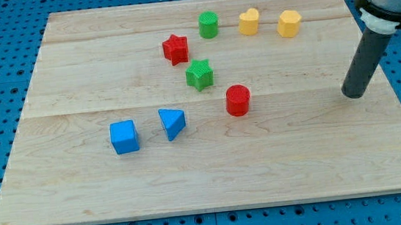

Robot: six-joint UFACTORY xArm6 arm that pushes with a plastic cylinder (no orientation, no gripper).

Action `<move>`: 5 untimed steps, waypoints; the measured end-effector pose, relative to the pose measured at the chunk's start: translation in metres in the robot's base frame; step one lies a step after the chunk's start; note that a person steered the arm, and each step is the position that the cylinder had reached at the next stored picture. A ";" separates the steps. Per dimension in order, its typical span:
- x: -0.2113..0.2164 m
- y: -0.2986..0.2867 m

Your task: Move your arm to the center right

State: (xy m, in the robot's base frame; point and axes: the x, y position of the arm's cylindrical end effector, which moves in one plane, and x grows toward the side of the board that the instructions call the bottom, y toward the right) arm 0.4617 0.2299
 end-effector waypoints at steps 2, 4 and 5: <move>0.000 0.000; 0.000 -0.009; 0.000 -0.009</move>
State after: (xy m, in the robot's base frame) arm 0.4617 0.2207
